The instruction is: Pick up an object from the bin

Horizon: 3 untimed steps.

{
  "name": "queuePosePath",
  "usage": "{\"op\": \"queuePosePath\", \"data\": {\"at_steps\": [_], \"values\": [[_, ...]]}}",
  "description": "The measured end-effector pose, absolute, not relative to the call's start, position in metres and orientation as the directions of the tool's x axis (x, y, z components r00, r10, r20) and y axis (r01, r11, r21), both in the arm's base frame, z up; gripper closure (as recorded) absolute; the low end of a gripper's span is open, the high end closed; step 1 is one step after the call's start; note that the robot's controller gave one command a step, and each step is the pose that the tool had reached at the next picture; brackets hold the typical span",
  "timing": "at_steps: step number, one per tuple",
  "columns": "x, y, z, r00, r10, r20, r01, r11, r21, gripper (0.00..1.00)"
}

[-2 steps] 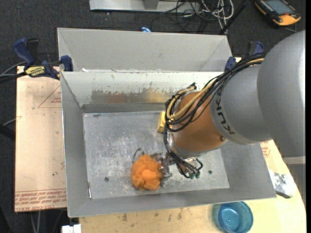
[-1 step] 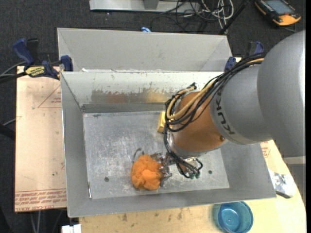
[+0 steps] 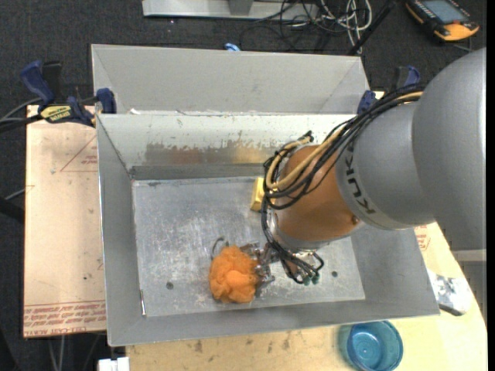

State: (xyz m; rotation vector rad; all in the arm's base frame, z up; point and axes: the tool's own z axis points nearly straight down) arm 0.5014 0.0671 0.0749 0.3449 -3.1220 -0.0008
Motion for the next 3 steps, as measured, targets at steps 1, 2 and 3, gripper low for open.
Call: {"op": "queuePosePath", "data": {"at_steps": [1,2,3], "values": [[0.499,0.067,0.095,-0.976,-0.219,0.009,-0.219,0.976,0.002,1.00],[0.500,0.067,0.117,-0.976,-0.219,0.002,-0.219,0.976,0.001,1.00],[0.502,0.068,0.130,-0.976,-0.219,-0.005,-0.219,0.976,0.000,1.00]]}}
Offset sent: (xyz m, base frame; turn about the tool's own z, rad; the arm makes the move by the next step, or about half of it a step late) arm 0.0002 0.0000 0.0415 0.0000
